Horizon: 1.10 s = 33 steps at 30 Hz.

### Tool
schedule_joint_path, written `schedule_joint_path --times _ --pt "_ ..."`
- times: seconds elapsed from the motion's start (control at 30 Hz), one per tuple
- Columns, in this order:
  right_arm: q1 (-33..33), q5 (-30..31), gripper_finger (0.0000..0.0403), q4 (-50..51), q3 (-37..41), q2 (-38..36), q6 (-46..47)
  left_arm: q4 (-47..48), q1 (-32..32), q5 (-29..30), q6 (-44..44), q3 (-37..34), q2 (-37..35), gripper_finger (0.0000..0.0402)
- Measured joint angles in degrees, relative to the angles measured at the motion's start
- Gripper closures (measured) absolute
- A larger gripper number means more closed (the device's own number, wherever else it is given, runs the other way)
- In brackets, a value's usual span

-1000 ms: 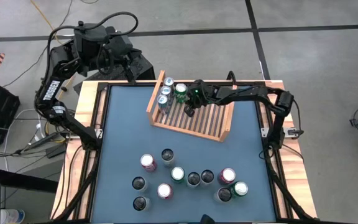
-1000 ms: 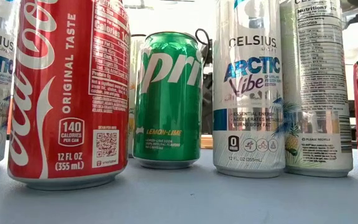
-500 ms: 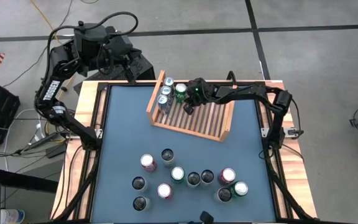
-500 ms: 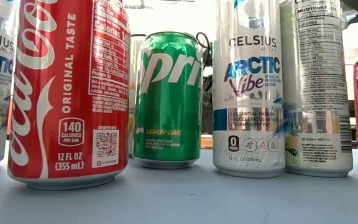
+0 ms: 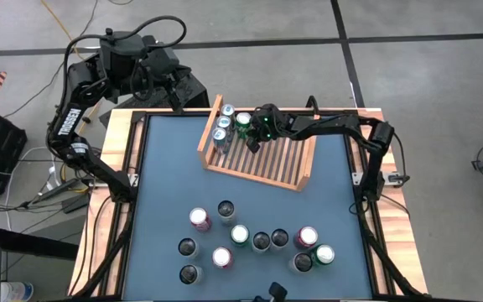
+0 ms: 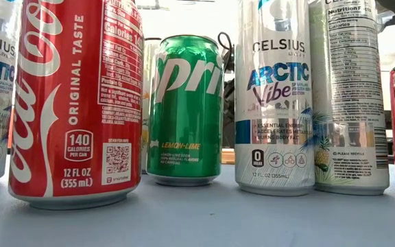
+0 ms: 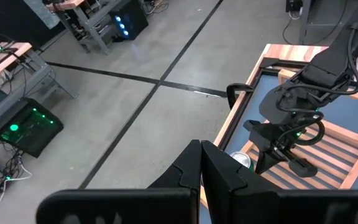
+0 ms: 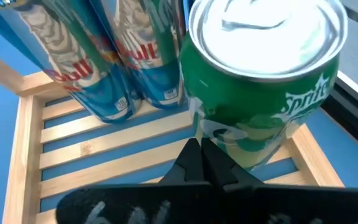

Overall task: Place canned beverage on shelf
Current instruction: Put the green soda can on the shelf

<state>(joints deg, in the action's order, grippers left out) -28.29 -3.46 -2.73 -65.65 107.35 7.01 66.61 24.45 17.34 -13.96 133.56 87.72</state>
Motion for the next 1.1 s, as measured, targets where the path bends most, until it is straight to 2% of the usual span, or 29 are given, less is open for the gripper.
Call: schedule_joint_path --times 0.53,0.73,0.93,1.1 --pt "-1.0 -1.3 0.0403 -0.8 0.0 1.6 0.5 0.0 0.0 0.0 -0.1 0.0 0.0 0.0401" --pt "-1.1 -1.2 0.0403 3.2 0.0 1.0 2.1 0.3 0.0 0.0 -0.4 0.0 0.0 0.0402" --pt "-0.4 4.1 0.0403 4.2 0.0 1.0 2.1 0.6 0.0 -0.1 -0.7 0.0 0.0 0.0401" --pt "-1.6 2.4 0.0376 9.1 -0.9 -0.8 2.9 1.2 0.0 -0.5 -1.9 0.0 0.0 0.0402"
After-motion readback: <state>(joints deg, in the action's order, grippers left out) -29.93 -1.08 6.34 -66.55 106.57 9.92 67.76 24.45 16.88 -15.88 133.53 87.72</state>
